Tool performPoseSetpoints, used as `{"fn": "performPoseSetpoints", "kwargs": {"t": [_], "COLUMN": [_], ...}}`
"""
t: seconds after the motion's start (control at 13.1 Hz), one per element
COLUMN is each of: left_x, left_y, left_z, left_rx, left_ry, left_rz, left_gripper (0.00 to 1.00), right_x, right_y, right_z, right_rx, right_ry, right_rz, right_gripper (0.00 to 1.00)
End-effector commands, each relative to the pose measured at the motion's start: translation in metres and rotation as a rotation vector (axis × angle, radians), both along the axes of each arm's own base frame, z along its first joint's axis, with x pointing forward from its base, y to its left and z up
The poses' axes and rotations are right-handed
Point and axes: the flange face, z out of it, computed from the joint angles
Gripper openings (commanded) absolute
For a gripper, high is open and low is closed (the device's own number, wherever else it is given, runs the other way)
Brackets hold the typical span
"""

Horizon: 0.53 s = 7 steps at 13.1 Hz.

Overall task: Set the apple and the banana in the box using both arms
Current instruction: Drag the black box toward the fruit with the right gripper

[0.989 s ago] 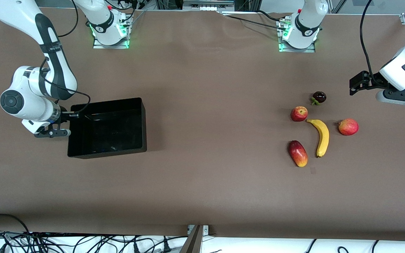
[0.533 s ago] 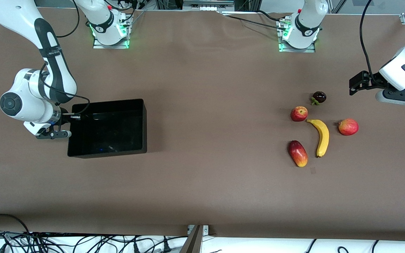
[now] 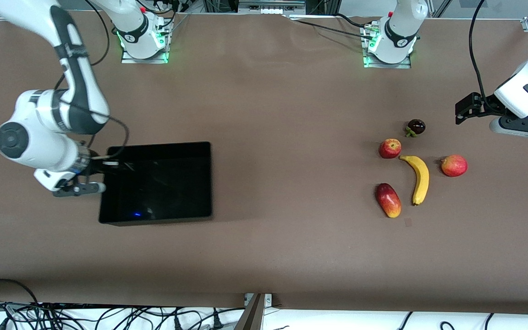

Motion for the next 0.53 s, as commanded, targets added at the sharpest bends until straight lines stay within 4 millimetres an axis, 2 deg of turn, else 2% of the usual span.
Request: {"fn": "performPoseSetpoints", "kwargs": {"t": [0.0,0.15,0.23,0.38,0.46], "left_x": [0.004,0.004,0.004,0.004,0.004], "left_y": [-0.001,0.001,0.001,0.001,0.001], "left_z": [0.004,0.004,0.004,0.004,0.004], "left_rx": [-0.026,-0.026,-0.026,-0.026,-0.026], "left_ry": [-0.003,-0.002,-0.003,-0.003,-0.003], "left_rz": [-0.012,-0.010,-0.010,-0.010,-0.010], "left_gripper": [1.00,1.00,1.00,1.00,1.00], "right_x": [-0.007,-0.023,-0.028,-0.045,-0.050], "right_y": [0.092,0.174,0.207,0.289,0.322], "right_z": [0.008,-0.008,-0.017,-0.029,-0.038], "right_rx": [0.046,0.128,0.128,0.114,0.108], "right_ry": [0.024,0.074,0.087,0.084,0.079], "right_rz": [-0.038,-0.061,-0.090,-0.110,-0.137], "right_gripper": [0.00,0.00,0.00,0.00,0.00]}}
